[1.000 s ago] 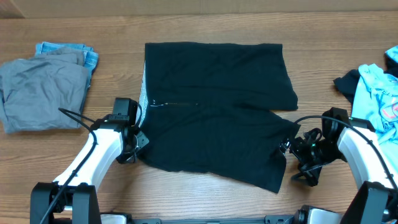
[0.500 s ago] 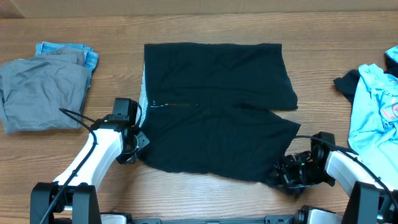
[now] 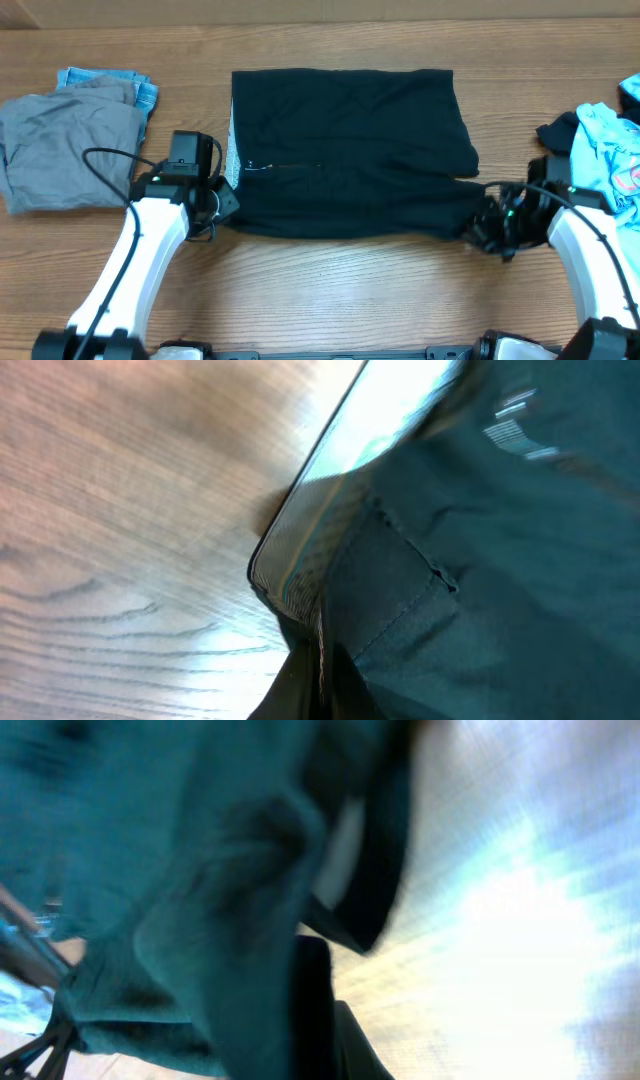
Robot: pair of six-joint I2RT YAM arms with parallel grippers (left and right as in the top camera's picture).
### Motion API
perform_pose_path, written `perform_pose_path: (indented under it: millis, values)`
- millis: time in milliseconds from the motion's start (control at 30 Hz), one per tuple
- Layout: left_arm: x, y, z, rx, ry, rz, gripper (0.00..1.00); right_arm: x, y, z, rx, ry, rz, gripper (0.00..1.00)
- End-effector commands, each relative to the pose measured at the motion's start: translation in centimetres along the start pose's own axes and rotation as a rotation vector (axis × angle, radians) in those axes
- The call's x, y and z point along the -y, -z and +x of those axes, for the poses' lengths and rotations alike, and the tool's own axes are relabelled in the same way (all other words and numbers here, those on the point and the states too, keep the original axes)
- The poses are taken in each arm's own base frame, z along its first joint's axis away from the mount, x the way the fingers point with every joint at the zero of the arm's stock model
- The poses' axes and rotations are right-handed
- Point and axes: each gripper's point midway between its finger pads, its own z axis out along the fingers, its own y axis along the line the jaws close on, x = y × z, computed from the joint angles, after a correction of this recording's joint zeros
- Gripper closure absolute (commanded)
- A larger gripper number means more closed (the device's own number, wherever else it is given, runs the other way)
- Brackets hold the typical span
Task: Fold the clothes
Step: 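Fold the near hems forward over the waistband with both grippers, then lower the folded edge onto the shorts and press it down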
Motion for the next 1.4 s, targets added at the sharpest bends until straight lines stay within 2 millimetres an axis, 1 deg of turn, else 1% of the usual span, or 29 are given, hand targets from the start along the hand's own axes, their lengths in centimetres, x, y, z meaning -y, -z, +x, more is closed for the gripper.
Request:
perform_pose_path:
  millis: [0,33,67,133,167,233,267,333,367,400,467,533,633,700,767,800,933,1000,1033,1067,1100,1133,1167,1200,1233,1267,1300,1367]
  values:
    - [1.5,5.2,-3.2,0.191,-0.019,0.085,0.96,-2.2,3.3,-3.1,0.156,0.102,0.004,0.96]
    - [1.9,6.5,-3.8,0.238,-0.019,0.118,0.96,-3.0,4.0,-3.7,0.186,0.119,-0.012,0.96]
    - [2.1,7.4,-4.3,0.281,-0.019,0.136,0.96,-3.9,4.8,-4.5,0.223,0.157,-0.029,0.96]
    - [2.4,9.0,-6.5,0.405,-0.01,0.149,0.96,-5.8,6.3,-6.3,0.309,0.216,-0.071,0.96]
    - [3.1,9.5,-7.5,0.452,-0.018,0.175,0.96,-6.7,6.9,-7.3,0.358,0.243,-0.095,0.96]
    - [4.4,10.3,-9.3,0.525,-0.021,0.226,0.96,-7.9,7.5,-8.4,0.417,0.284,-0.125,0.96]
    - [5.1,10.6,-10.2,0.56,-0.023,0.25,0.96,-8.9,7.8,-9.0,0.455,0.317,-0.144,0.96]
    - [6.0,10.9,-11.5,0.61,-0.021,0.279,0.96,-10.2,8.3,-10.0,0.518,0.363,-0.153,0.96]
    - [6.3,11.1,-12.4,0.643,-0.019,0.286,0.96,-11.6,8.4,-10.5,0.563,0.414,-0.167,0.96]
    - [6.7,11.1,-13.0,0.665,-0.022,0.294,0.96,-12.5,8.4,-10.8,0.587,0.464,-0.172,0.96]
    - [7.7,10.8,-14.3,0.702,-0.02,0.32,0.96,-13.8,8.1,-11.5,0.633,0.504,-0.165,0.96]
    - [8.8,10.3,-16.0,0.747,-0.017,0.352,0.96,-14.8,7.5,-12.7,0.663,0.537,-0.174,0.96]
    - [10.5,8.9,-18.3,0.806,-0.015,0.397,0.96,-15.4,6.4,-14.7,0.686,0.547,-0.188,0.96]
    - [11.6,7.4,-19.4,0.825,-0.021,0.43,0.96,-15.6,5.2,-16.0,0.694,0.552,-0.194,0.96]
    - [13.0,6.0,-20.1,0.833,-0.041,0.487,0.96,-16.0,4.6,-17.0,0.71,0.559,-0.203,0.96]
    - [13.7,4.9,-20.6,0.841,-0.049,0.513,0.96,-16.4,4.5,-17.8,0.734,0.57,-0.217,0.96]
    - [14.3,1.4,-21.6,0.857,-0.044,0.522,0.96,-17.8,3.7,-19.7,0.792,0.603,-0.256,0.96]
    - [14.6,-0.4,-22.1,0.849,-0.046,0.519,0.96,-18.7,2.3,-20.2,0.802,0.63,-0.275,0.89]
    - [14.6,-1.2,-22.3,0.843,-0.044,0.507,0.96,-19.0,1.5,-20.4,0.803,0.642,-0.282,0.88]
    - [14.5,-2.2,-22.5,0.838,-0.047,0.489,0.96,-19.2,0.2,-20.8,0.805,0.655,-0.279,0.83]
    - [14.6,-3.1,-22.7,0.83,-0.045,0.48,0.9,-19.1,-0.7,-21.1,0.803,0.653,-0.27,0.55]
    - [14.8,-3.9,-23.1,0.823,-0.045,0.478,0.57,-18.3,-2.3,-21.6,0.784,0.641,-0.246,0.47]
    - [15.0,-4.2,-23.3,0.816,-0.05,0.485,0.07,-17.9,-3.1,-21.7,0.769,0.634,-0.237,0.29]
    - [15.5,-4.6,-23.3,0.798,-0.061,0.498,0.0,-17.2,-4.2,-21.8,0.743,0.62,-0.222,0.0]
    - [15.7,-5.1,-23.0,0.756,-0.072,0.502,0.0,-16.7,-4.5,-21.8,0.726,0.61,-0.208,0.0]
    - [15.9,-5.3,-22.8,0.728,-0.093,0.499,0.0,-16.5,-4.4,-21.8,0.72,0.603,-0.203,0.0]
    - [16.0,-5.2,-23.0,0.716,-0.126,0.479,0.0,-16.4,-3.9,-21.8,0.713,0.595,-0.193,0.0]
    - [16.0,-4.3,-23.7,0.684,-0.135,0.445,0.0,-16.4,-2.8,-21.7,0.694,0.594,-0.167,0.0]
